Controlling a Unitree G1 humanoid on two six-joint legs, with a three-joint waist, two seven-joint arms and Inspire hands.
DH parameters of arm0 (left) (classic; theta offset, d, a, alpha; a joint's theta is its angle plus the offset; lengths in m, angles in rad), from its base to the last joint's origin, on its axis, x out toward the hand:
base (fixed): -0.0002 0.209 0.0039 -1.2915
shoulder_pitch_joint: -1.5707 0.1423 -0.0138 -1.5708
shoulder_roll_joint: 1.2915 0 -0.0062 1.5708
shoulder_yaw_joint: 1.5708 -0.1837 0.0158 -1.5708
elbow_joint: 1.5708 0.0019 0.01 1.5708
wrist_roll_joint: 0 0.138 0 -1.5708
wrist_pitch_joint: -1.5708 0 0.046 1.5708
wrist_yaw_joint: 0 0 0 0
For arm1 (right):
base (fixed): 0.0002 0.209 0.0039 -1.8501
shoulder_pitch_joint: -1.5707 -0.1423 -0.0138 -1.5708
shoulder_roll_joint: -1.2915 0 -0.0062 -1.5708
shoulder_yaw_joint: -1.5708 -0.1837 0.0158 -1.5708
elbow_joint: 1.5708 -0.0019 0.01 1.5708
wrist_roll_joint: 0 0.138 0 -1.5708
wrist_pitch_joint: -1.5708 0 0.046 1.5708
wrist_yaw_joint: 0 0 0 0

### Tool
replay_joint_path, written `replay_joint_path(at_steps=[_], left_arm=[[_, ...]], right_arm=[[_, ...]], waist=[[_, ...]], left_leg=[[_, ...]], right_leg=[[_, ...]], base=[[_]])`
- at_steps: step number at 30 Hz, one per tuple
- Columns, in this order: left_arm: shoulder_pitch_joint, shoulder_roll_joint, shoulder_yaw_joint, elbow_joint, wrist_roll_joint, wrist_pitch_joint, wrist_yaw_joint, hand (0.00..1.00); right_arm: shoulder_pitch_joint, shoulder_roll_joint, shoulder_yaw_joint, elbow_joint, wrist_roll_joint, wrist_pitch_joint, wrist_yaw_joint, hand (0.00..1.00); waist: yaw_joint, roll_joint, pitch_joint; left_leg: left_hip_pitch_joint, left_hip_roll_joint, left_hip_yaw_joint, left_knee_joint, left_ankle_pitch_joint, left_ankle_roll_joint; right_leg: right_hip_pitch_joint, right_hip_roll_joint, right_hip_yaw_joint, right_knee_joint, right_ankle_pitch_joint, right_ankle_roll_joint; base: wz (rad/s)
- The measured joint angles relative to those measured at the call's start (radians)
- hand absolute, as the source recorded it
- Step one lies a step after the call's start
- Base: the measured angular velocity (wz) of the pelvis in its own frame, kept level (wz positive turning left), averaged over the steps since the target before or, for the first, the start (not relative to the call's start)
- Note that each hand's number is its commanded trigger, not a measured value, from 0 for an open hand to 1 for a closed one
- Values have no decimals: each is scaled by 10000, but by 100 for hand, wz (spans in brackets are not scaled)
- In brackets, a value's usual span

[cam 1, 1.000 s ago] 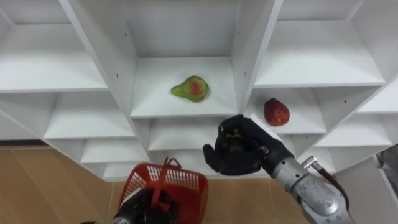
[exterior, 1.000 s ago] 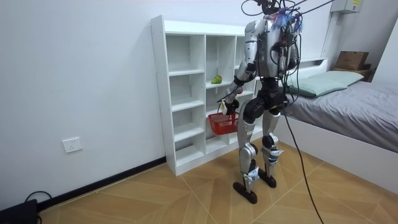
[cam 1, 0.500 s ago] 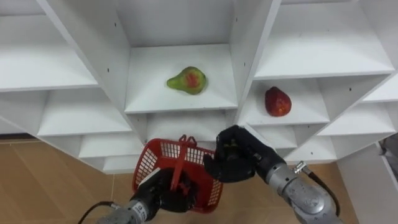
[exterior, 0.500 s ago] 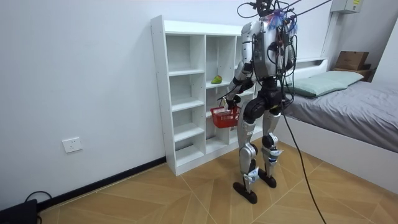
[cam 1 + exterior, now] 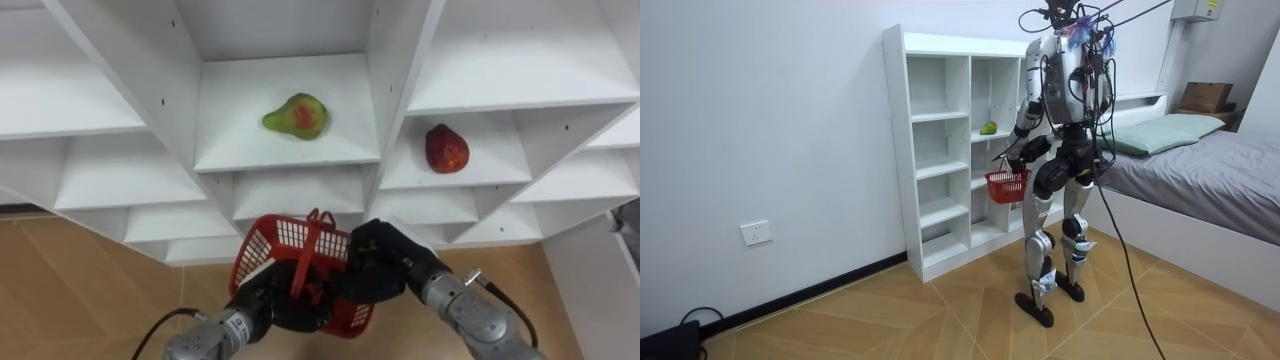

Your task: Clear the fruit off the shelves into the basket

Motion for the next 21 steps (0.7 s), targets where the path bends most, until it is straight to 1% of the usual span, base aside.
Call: replay_joint_path(at_steps=[4,7,9,16,19,21], left_arm=[[5,159,-198,-353,-365,1,-146,100],[-10,267,-352,-390,-633,1,-161,100],[-30,310,-406,-390,-773,11,-161,100],[-95,393,-433,-549,-1125,60,-161,100],[-100,452,-589,-563,-1209,97,-160,100],[-99,553,-767,-578,-1555,102,-157,100]], right_arm=[[-93,-94,55,29,37,-1,-157,100],[-250,-236,251,71,120,-13,-246,100],[-484,-225,349,325,169,-12,-274,100],[-692,-176,359,366,316,-9,-333,100],[-681,-181,432,384,323,-1,-393,100],[-688,-180,545,388,356,-4,-460,100]], waist=[[-1,-5,3],[-18,-8,4],[-41,-9,5],[-33,-14,8],[-36,-13,8],[-41,-12,9]], left_leg=[[-112,0,11,1,1,0],[-111,1,9,2,1,0],[-114,-3,9,2,1,0],[-477,-11,11,66,85,17],[-478,-9,9,66,96,13],[-477,-12,9,67,100,14]], right_leg=[[-151,-6,10,66,0,0],[-156,-23,-33,89,0,0],[-161,-31,-35,91,0,0],[-502,-54,-67,126,62,-30],[-505,-52,-66,127,65,-33],[-514,-53,-50,133,65,-34]], base=[[0],[0],[0],[0],[0],[0]])
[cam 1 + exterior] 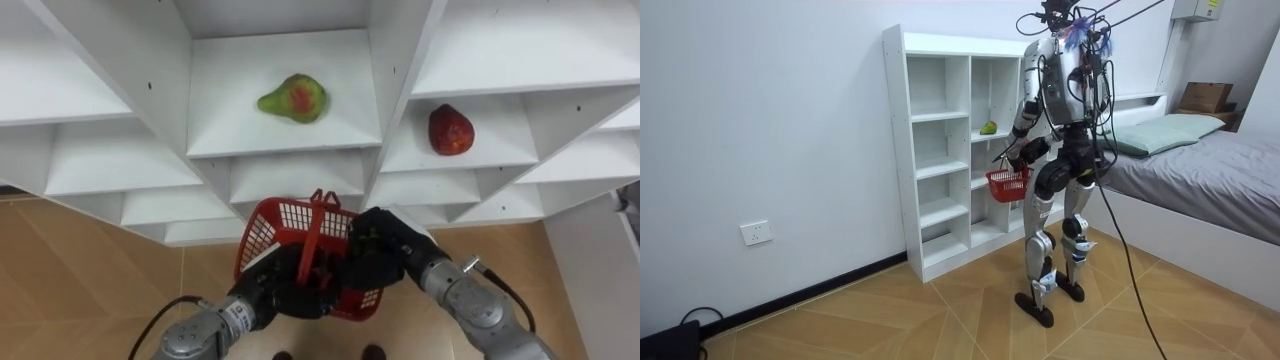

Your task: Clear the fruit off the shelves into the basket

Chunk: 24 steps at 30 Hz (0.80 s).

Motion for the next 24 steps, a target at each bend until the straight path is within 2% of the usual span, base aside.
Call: replay_joint_path(at_steps=[9,14,19,24], left_arm=[[-12,113,-230,2,-425,46,7,100],[-23,81,-281,0,-425,158,4,100],[-20,64,-288,0,-673,169,-1,100],[-64,31,-297,-65,-771,169,-6,100]], right_arm=[[-292,-11,454,405,486,-106,-246,100],[-282,-152,597,404,763,-95,-268,100],[-286,-137,589,358,777,-95,-257,100],[-315,-139,617,612,1833,-94,-42,100]], waist=[[-33,45,33],[-65,105,63],[-70,172,54],[-4,185,48]], left_leg=[[-583,25,-10,291,17,1],[-588,29,-3,292,17,1],[-690,25,-3,355,19,6],[-735,6,18,362,30,23]], right_leg=[[-511,-8,-12,165,40,-36],[-513,-2,-7,154,68,-37],[-584,-3,-3,152,93,-29],[-667,6,112,169,104,-13]], base=[[0],[0],[0],[-1]])
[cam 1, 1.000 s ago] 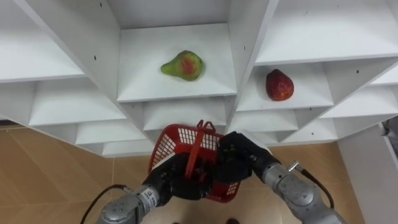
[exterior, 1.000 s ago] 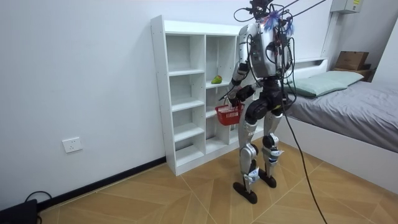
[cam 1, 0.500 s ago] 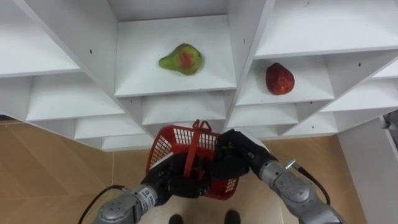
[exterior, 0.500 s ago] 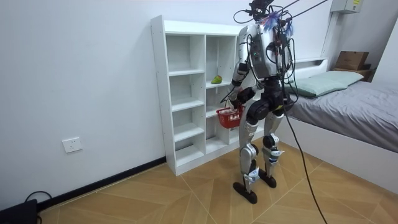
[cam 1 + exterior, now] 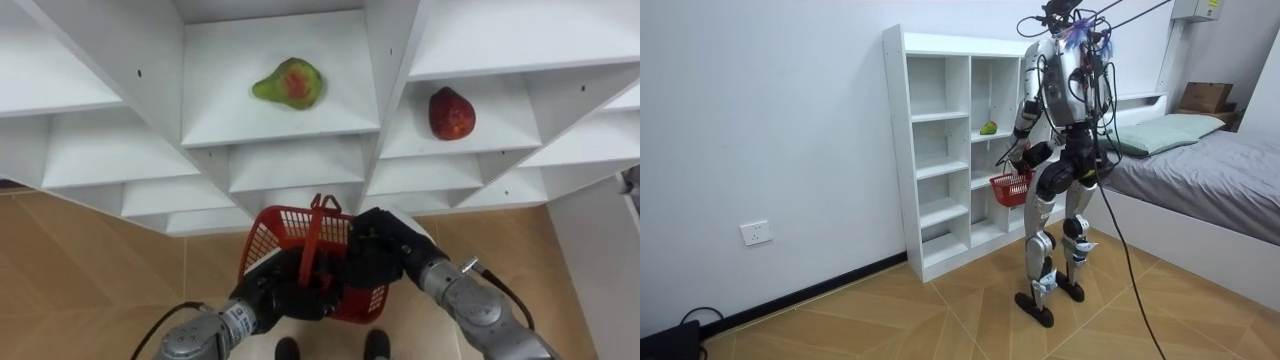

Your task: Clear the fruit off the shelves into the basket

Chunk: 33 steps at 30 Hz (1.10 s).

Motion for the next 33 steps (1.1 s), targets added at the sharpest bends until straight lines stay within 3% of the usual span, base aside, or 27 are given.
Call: replay_joint_path(at_steps=[12,16,23,33], left_arm=[[-207,-3,28,-204,1,0,-48,100],[-213,-3,27,-204,10,1,-51,100],[-321,-1,16,-238,4,-9,-12,100],[-406,-1,20,-453,-40,-176,60,100]], right_arm=[[-231,-14,-8,764,2522,25,759,100],[-283,-11,-22,828,2644,113,870,100],[-372,-16,-22,879,2902,112,854,100],[-510,-12,-17,879,3626,84,732,100]], waist=[[22,12,-8],[17,23,-1],[38,168,80],[-72,166,75]], left_leg=[[-167,-5,6,14,45,3],[-190,2,6,102,45,3],[-290,-19,47,198,73,34],[-297,-34,108,173,93,42]], right_leg=[[-257,-18,19,185,21,-28],[-257,-19,13,228,27,-36],[-371,-76,16,364,28,-31],[-424,-101,18,406,27,-27]], base=[[0],[0],[1],[-1]])
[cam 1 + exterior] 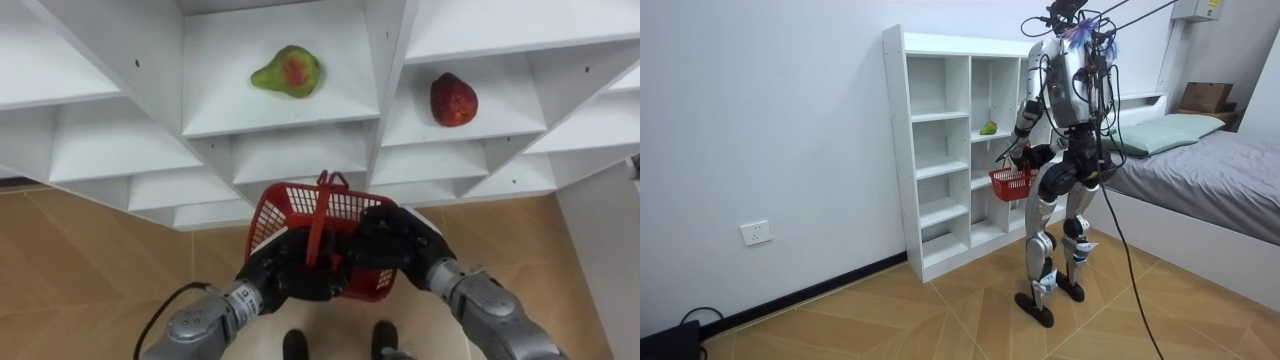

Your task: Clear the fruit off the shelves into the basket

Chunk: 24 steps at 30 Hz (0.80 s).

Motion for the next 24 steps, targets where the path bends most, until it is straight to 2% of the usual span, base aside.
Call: replay_joint_path(at_steps=[3,8,11,24], left_arm=[[-6,1,1,0,-198,-70,2,100],[-7,-5,-10,3,-350,-141,2,100],[-9,-5,-59,77,-366,-203,1,100],[-5,-46,-98,169,-369,-236,1,100]], right_arm=[[-124,16,7,0,6,-5,-11,100],[-143,58,2,0,3,-100,-124,100],[-142,89,10,10,-22,-101,-273,100],[-178,212,51,3,-319,-105,-967,100]], waist=[[-153,-33,-1],[-215,-198,-1],[-212,-275,27],[-131,-220,30]], left_leg=[[13,-8,1,-4,1,2],[57,-5,18,1,4,-1],[156,-9,18,21,5,2],[135,25,18,89,5,2]], right_leg=[[2,-1,13,5,0,0],[1,0,40,67,1,-2],[105,-2,32,59,1,-1],[160,16,-10,-71,31,-6]], base=[[0],[-1],[0],[0]])
